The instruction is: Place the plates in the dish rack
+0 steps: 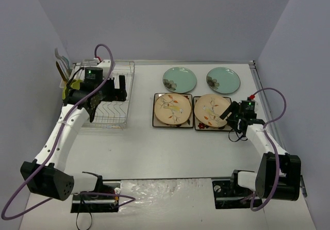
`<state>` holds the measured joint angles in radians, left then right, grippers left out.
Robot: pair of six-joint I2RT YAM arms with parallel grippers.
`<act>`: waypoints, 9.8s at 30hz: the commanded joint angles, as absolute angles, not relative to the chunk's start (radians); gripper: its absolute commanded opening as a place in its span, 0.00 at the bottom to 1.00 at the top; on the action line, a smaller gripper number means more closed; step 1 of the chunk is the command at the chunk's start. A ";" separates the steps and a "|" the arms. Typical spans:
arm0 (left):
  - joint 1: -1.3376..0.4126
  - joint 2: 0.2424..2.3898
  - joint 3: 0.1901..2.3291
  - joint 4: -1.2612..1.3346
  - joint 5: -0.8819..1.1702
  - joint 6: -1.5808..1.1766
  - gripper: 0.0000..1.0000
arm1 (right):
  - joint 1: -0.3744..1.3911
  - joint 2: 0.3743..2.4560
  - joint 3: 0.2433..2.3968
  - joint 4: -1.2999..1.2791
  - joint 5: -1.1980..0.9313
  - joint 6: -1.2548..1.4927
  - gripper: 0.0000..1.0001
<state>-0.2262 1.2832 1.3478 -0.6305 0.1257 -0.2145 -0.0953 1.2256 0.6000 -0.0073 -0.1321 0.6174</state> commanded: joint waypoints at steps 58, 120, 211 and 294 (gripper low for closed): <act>-0.555 1.648 1.507 -0.204 0.437 -0.783 0.97 | -0.074 1.045 0.711 0.467 -0.733 0.862 0.00; -0.028 1.652 2.063 -0.892 -0.381 0.272 0.00 | 0.057 1.116 0.859 0.210 -0.727 0.609 1.00; 0.031 1.097 1.348 -0.681 0.437 -0.398 0.97 | 0.387 1.471 0.736 0.319 -0.187 0.852 0.65; -0.472 1.496 1.276 -0.111 0.442 -0.931 0.91 | 0.252 1.223 0.702 0.870 -0.664 1.163 0.00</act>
